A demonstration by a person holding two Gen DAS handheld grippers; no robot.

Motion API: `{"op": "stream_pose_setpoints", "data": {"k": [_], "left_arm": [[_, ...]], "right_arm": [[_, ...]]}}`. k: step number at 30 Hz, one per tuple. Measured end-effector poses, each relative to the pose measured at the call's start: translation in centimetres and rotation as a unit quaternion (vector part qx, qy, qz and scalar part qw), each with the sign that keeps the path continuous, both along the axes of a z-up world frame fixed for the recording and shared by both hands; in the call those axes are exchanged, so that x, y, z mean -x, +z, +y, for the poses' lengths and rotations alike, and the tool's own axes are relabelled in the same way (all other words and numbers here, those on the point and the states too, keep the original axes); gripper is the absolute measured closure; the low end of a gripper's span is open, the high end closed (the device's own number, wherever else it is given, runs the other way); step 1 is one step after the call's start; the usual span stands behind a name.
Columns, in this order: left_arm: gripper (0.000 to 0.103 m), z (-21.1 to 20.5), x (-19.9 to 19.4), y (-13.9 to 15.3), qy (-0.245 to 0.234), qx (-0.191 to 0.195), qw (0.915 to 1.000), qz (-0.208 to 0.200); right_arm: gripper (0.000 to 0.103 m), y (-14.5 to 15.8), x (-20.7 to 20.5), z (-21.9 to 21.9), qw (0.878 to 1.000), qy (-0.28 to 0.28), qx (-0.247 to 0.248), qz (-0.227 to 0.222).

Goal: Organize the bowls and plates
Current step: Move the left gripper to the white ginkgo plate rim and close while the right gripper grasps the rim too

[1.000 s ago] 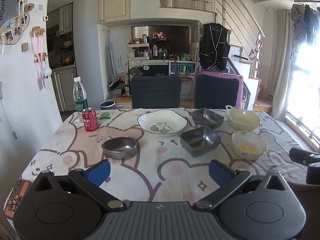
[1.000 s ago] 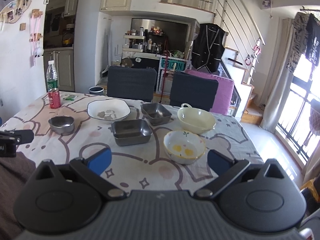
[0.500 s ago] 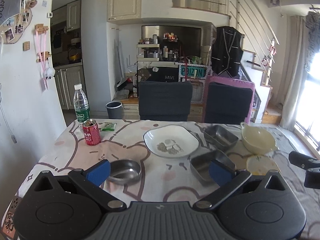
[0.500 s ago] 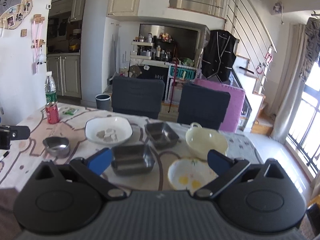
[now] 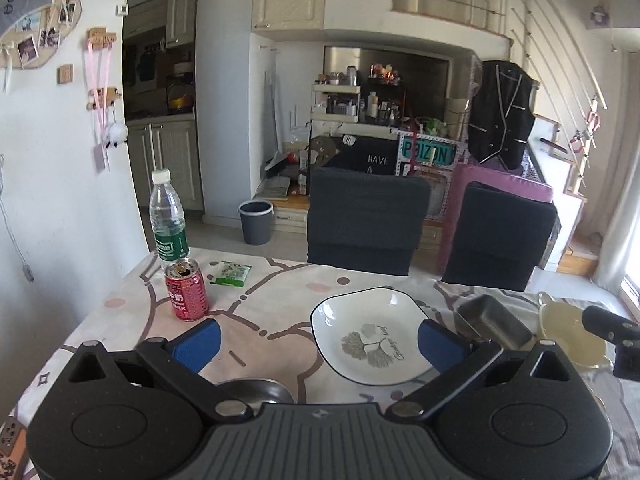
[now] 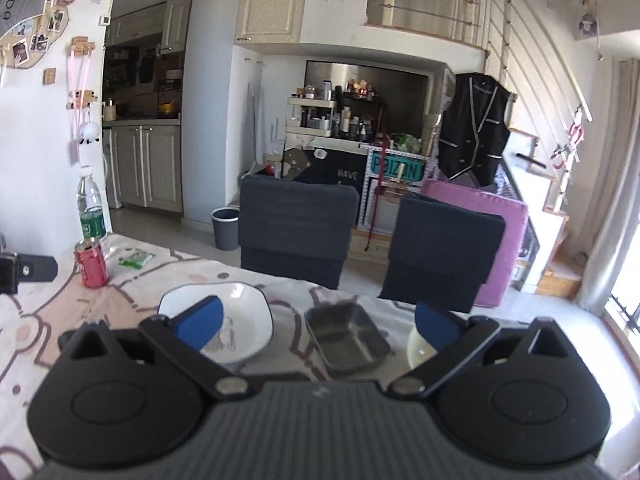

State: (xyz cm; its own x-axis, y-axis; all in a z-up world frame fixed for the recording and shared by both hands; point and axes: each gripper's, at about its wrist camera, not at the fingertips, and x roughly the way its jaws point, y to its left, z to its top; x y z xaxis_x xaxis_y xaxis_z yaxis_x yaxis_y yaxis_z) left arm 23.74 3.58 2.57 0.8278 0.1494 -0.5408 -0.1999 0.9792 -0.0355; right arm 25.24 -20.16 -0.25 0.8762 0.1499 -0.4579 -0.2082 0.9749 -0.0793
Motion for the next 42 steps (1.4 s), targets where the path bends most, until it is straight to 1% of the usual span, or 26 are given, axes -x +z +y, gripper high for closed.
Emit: {"op": "stream_pose_setpoints", "data": {"k": [5, 8, 10, 15, 18, 20, 22, 23, 26, 29, 31, 33, 34, 35, 37, 38, 40, 41, 42], "left_arm": [[0.000, 0.6, -3.9, -1.8, 0.009, 0.015, 0.9995, 0.026], [0.000, 1.4, -6.3, -3.2, 0.021, 0.040, 0.9978, 0.049], [0.000, 1.9, -7.9, -4.2, 0.029, 0.050, 0.9965, 0.061], [0.000, 2.5, -11.8, -6.8, 0.052, 0.057, 0.9927, 0.093], [0.000, 2.8, -13.8, -8.3, 0.060, 0.060, 0.9901, 0.112], [0.000, 2.8, -15.1, -9.3, 0.059, 0.059, 0.9889, 0.123], [0.000, 2.9, -16.3, -10.3, 0.057, 0.063, 0.9865, 0.140], [0.000, 3.0, -16.9, -10.8, 0.058, 0.067, 0.9853, 0.146], [0.000, 3.1, -17.9, -12.2, 0.058, 0.068, 0.9843, 0.152], [0.000, 3.1, -18.6, -13.2, 0.033, 0.071, 0.9846, 0.156], [0.000, 3.3, -18.5, -13.7, 0.021, 0.084, 0.9835, 0.159], [0.000, 3.4, -18.7, -14.1, 0.010, 0.098, 0.9817, 0.163], [0.000, 3.5, -18.7, -14.2, 0.009, 0.109, 0.9803, 0.165], [0.000, 3.8, -18.7, -14.4, 0.012, 0.122, 0.9788, 0.164], [0.000, 4.3, -18.5, -14.6, 0.019, 0.139, 0.9774, 0.158], [0.000, 4.4, -18.5, -14.6, 0.021, 0.139, 0.9782, 0.153], [0.000, 4.7, -18.3, -14.4, 0.012, 0.140, 0.9803, 0.139], [0.001, 4.9, -18.3, -14.4, 0.004, 0.146, 0.9802, 0.134], [0.002, 5.1, -18.3, -14.3, -0.002, 0.153, 0.9792, 0.133]], "right_arm": [[0.000, -0.5, -4.9, 0.4, 0.999, 0.011, -0.025, 0.022], [0.000, -1.4, -7.4, 0.8, 0.999, 0.015, -0.024, 0.036], [0.000, -1.9, -9.6, 1.0, 0.999, 0.016, -0.020, 0.040], [0.000, -3.5, -13.6, 1.4, 0.997, 0.026, -0.030, 0.062], [0.000, -4.5, -16.0, 1.7, 0.996, 0.018, -0.044, 0.075], [0.000, -5.2, -16.8, 2.0, 0.994, 0.035, -0.065, 0.082], [0.000, -6.1, -18.3, 2.3, 0.989, 0.053, -0.073, 0.117], [0.000, -6.5, -19.0, 2.4, 0.987, 0.053, -0.076, 0.130], [0.000, -7.6, -19.8, 2.7, 0.986, 0.053, -0.085, 0.134], [0.000, -8.3, -20.3, 3.1, 0.985, 0.072, -0.070, 0.138], [0.000, -8.6, -21.1, 3.7, 0.985, 0.073, -0.050, 0.145], [0.000, -9.0, -21.6, 3.8, 0.982, 0.079, -0.038, 0.167], [0.003, -9.2, -21.9, 4.0, 0.979, 0.082, -0.040, 0.183], [0.008, -9.4, -22.2, 3.9, 0.975, 0.089, -0.047, 0.198], [0.035, -9.8, -22.8, 3.5, 0.970, 0.094, -0.052, 0.219], [0.040, -10.1, -23.0, 3.6, 0.969, 0.085, -0.048, 0.228], [0.058, -10.7, -23.4, 3.8, 0.966, 0.076, -0.045, 0.244], [0.064, -10.9, -23.7, 3.8, 0.963, 0.078, -0.046, 0.253], [0.076, -11.3, -23.8, 4.1, 0.961, 0.080, -0.043, 0.260]]}}
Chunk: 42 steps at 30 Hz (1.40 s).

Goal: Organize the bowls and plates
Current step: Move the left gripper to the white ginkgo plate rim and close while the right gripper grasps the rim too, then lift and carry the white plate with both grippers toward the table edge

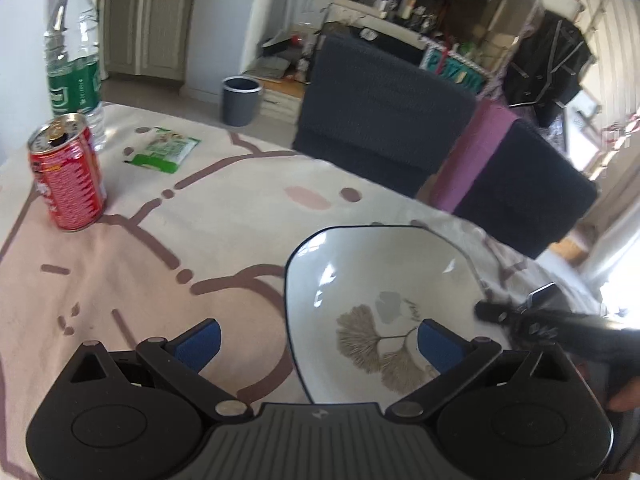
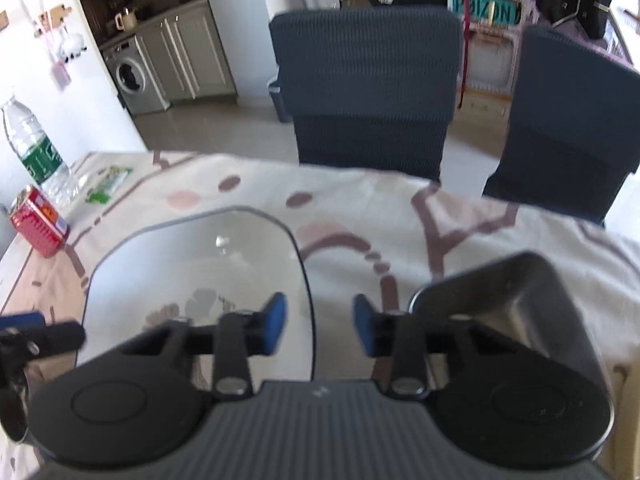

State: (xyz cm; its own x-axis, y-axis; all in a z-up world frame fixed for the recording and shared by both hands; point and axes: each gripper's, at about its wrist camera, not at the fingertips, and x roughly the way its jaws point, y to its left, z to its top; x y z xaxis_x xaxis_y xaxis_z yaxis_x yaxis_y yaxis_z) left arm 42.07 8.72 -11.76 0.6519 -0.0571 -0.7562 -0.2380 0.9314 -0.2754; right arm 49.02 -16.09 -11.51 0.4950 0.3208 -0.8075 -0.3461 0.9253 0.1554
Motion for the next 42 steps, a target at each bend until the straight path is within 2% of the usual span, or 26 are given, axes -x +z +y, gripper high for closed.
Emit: {"op": "stream_pose_setpoints", "data": {"k": [1, 2, 5, 9, 13, 17, 19, 20, 26, 30, 33, 37, 42], "left_arm": [[0.011, 0.3, 0.0, 0.0, -0.005, 0.010, 0.9999, -0.001], [0.023, 0.7, -0.1, 0.0, -0.011, 0.019, 0.9998, -0.002], [0.041, 1.6, -0.3, 0.0, -0.008, 0.027, 0.9996, 0.001], [0.053, 2.4, -0.6, -0.2, -0.020, 0.022, 0.9995, 0.010], [0.064, 2.6, -1.3, -0.9, -0.043, 0.001, 0.9985, 0.034], [0.080, 2.7, -2.0, -2.0, -0.061, -0.015, 0.9963, 0.059], [0.083, 3.0, -2.4, -2.5, -0.067, -0.016, 0.9957, 0.062], [0.088, 3.2, -2.5, -2.7, -0.067, -0.015, 0.9956, 0.063], [0.090, 3.9, -3.3, -3.1, -0.090, -0.006, 0.9940, 0.062], [0.092, 4.6, -3.4, -3.2, -0.095, 0.018, 0.9931, 0.065], [0.091, 4.2, -2.7, -2.6, -0.097, 0.009, 0.9938, 0.053], [0.091, 3.7, -1.1, -0.3, -0.101, 0.020, 0.9944, 0.024], [0.091, 2.3, 2.1, 4.3, -0.114, 0.024, 0.9931, -0.015]], "right_arm": [[0.088, -0.2, 0.1, 0.1, 1.000, 0.003, 0.005, 0.005], [0.093, -0.3, 0.4, 0.1, 1.000, 0.010, 0.001, 0.008], [0.093, 0.0, 1.3, 1.3, 1.000, 0.008, 0.015, 0.000], [0.093, 0.4, 3.3, 1.4, 1.000, 0.002, 0.005, 0.021], [0.093, 0.2, 4.6, 0.5, 0.998, 0.002, -0.035, 0.051], [0.092, -0.8, 3.4, -1.0, 0.992, -0.034, -0.100, 0.075], [0.090, -1.4, 2.4, -1.3, 0.989, -0.050, -0.116, 0.080], [0.090, -1.6, 2.1, -1.1, 0.989, -0.053, -0.116, 0.080], [0.086, -2.5, 1.6, 0.9, 0.992, -0.036, -0.086, 0.088], [0.087, -2.3, 2.3, 0.9, 0.992, -0.042, -0.085, 0.085], [0.087, -1.7, 3.1, 1.4, 0.995, -0.036, -0.072, 0.066], [0.088, 0.4, 4.3, 1.0, 0.995, -0.046, -0.071, 0.044], [0.089, 5.0, 7.4, -0.8, 0.995, -0.051, -0.083, 0.006]]}}
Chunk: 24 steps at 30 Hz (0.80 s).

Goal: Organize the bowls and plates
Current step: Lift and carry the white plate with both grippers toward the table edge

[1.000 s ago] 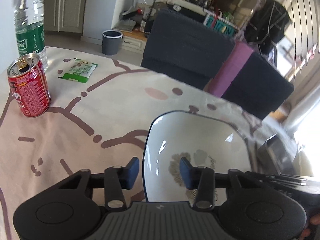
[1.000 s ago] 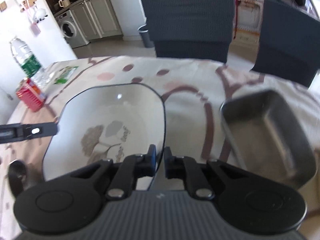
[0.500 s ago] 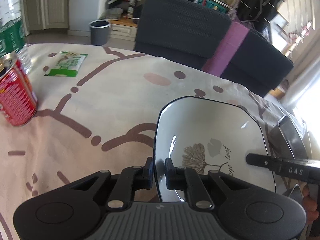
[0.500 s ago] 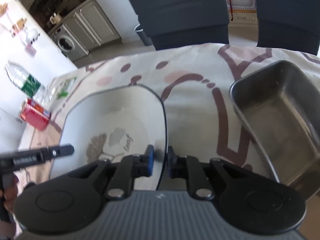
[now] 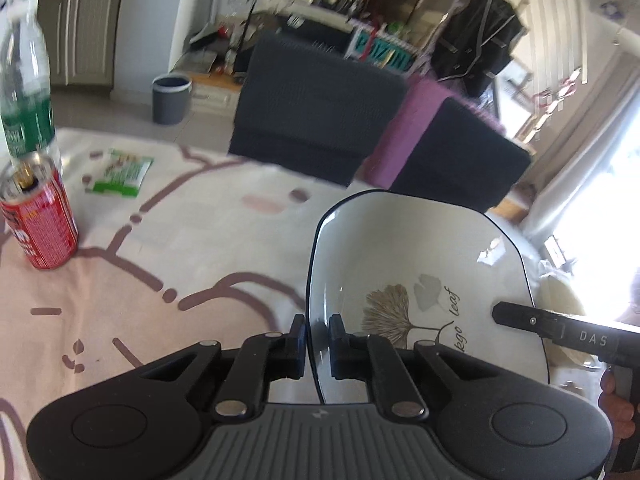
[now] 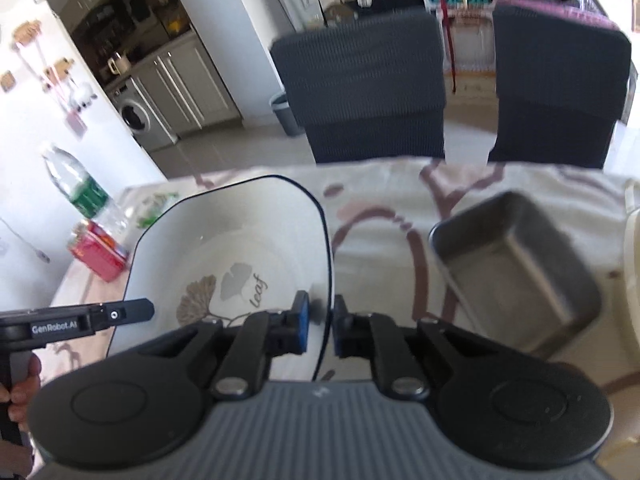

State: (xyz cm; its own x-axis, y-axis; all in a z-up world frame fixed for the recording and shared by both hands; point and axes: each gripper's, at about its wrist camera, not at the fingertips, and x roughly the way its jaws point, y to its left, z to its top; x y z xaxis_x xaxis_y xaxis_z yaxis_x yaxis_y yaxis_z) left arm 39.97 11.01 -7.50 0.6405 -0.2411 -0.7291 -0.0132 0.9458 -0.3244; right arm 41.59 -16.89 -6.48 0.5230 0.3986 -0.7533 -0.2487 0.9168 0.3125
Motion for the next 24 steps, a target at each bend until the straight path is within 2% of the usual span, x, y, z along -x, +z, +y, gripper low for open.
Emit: {"op": "stream_pose_setpoints", "data": {"k": [4, 7, 11, 14, 17, 24], "left_arm": [[0.091, -2.2, 3.5, 3.8, -0.013, -0.014, 0.9994, -0.029], [0.091, -3.9, 6.7, 6.1, -0.029, -0.021, 0.9981, -0.050], [0.091, -5.5, 10.5, 7.4, -0.042, -0.013, 0.9976, -0.053], [0.092, -6.6, 12.9, 6.5, -0.048, -0.003, 0.9984, -0.030], [0.091, -7.2, 14.8, 4.3, -0.053, 0.000, 0.9985, 0.010], [0.091, -6.6, 17.2, -1.2, -0.047, -0.007, 0.9929, 0.110]], "right_arm": [[0.089, 3.5, 3.8, -1.6, 1.000, -0.006, -0.005, -0.028], [0.089, 5.3, 6.8, -3.4, 0.999, -0.032, -0.020, -0.036], [0.089, 7.0, 11.4, -5.5, 0.997, -0.055, -0.027, -0.049], [0.089, 7.0, 14.5, -6.6, 0.996, -0.078, -0.027, -0.044], [0.089, 5.7, 16.5, -7.5, 0.995, -0.098, -0.021, -0.014], [0.089, -0.6, 18.3, -7.3, 0.991, -0.103, -0.010, 0.084]]}}
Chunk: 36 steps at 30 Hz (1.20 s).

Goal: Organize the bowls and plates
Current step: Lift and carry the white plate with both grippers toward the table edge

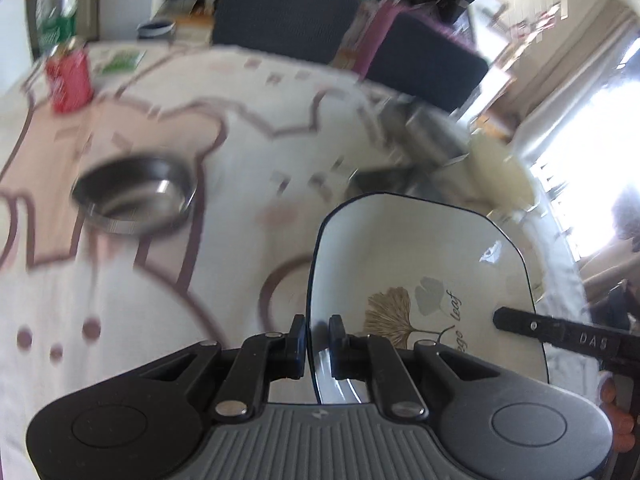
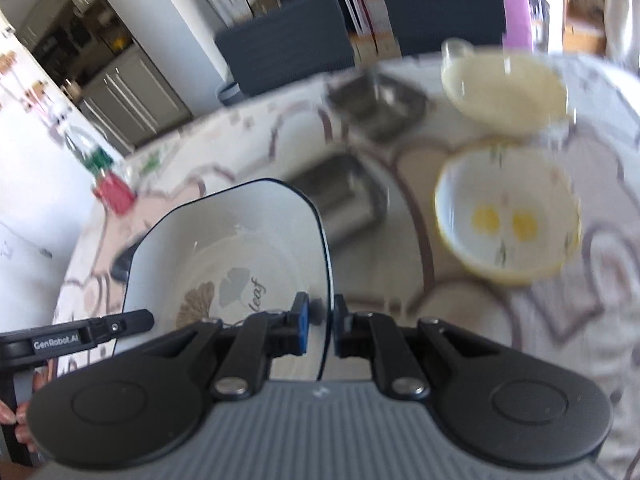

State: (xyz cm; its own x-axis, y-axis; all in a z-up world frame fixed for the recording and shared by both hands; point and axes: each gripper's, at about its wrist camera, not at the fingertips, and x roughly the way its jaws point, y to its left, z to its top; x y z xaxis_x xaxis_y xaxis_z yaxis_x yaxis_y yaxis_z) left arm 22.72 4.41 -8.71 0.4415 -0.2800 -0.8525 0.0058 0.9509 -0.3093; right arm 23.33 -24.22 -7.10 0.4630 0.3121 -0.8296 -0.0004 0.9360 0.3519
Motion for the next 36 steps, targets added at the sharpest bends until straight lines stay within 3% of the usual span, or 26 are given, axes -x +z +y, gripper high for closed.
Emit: {"op": "stream_pose_setpoints", "data": {"k": [5, 14, 36], "left_arm": [[0.091, 0.2, -0.1, -1.7, 0.008, -0.033, 0.9989, 0.032], [0.091, 1.1, -0.5, -4.0, 0.014, -0.032, 0.9966, 0.075], [0.090, 1.3, -1.1, -5.2, 0.017, -0.031, 0.9950, 0.093]], "right_arm": [[0.087, -4.6, 0.2, 0.7, 0.997, 0.015, -0.010, 0.069], [0.087, -8.2, 0.1, 2.5, 0.994, 0.018, 0.003, 0.108], [0.086, -8.0, 0.1, 3.5, 0.991, 0.007, 0.008, 0.132]]}}
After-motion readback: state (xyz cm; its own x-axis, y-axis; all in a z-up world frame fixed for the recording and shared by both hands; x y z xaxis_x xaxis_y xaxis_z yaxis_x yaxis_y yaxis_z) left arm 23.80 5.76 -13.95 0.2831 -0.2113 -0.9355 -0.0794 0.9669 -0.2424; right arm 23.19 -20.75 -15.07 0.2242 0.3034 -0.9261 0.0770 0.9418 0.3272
